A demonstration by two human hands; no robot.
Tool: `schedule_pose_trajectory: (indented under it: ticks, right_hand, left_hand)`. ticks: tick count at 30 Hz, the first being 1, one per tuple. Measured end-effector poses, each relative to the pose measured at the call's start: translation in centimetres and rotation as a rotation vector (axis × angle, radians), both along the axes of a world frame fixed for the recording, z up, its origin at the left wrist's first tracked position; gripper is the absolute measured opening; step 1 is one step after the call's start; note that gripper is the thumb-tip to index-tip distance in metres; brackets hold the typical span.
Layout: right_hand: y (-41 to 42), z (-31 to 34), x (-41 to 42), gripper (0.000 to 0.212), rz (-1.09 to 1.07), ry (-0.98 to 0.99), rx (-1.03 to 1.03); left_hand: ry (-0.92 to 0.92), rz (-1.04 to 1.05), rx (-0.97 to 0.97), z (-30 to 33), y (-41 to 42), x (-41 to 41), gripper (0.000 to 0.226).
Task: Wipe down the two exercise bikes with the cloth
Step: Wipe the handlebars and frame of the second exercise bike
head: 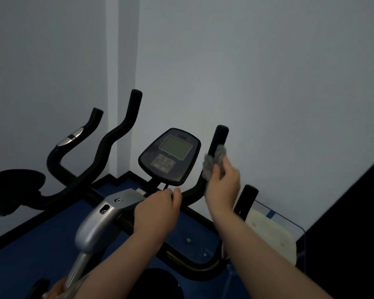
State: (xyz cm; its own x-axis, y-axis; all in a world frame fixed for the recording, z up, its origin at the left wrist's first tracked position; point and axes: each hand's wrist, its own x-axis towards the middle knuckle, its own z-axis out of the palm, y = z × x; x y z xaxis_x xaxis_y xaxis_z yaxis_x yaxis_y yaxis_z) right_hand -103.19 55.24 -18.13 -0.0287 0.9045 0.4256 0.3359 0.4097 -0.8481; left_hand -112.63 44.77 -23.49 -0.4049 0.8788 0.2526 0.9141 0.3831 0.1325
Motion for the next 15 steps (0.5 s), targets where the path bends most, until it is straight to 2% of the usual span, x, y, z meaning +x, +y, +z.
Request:
schedule_pose_trajectory:
  ticks: [3, 6, 8, 10, 11, 13, 15]
  right_hand:
    - [-1.1, -0.9, 1.3, 0.037, 0.055, -0.034, 0.017]
    - [-0.1, 2.8, 1.1, 0.032, -0.005, -0.108, 0.418]
    - [0.9, 5.0, 0.5, 0.029, 0.041, -0.287, 0.519]
    - [1.1, 4.8, 0.2, 0.032, 0.051, -0.623, 0.536]
    - [0.8, 3.8, 0.1, 0.032, 0.057, -0.743, 0.514]
    - [-0.5, 1.4, 0.1, 0.022, 0.073, -0.751, 0.419]
    - [-1.7, 0.0, 0.2, 0.019, 0.113, -0.683, 0.345]
  left_hand:
    - [-0.035, 0.019, 0.019, -0.2, 0.2, 0.0, 0.038]
    - [-0.078, 0.013, 0.034, -0.3, 0.4, 0.0, 0.04]
    - [-0.137, 0.018, 0.054, 0.0, 0.2, 0.1, 0.032]
    - [-0.229, 0.057, 0.099, 0.2, 0.3, 0.1, 0.022]
    - [-0.298, 0.083, 0.129, 0.2, 0.4, 0.1, 0.028]
    - [-0.391, 0.112, 0.157, 0.3, 0.5, 0.0, 0.04]
    - [-0.383, 0.103, 0.161, 0.2, 0.4, 0.1, 0.037]
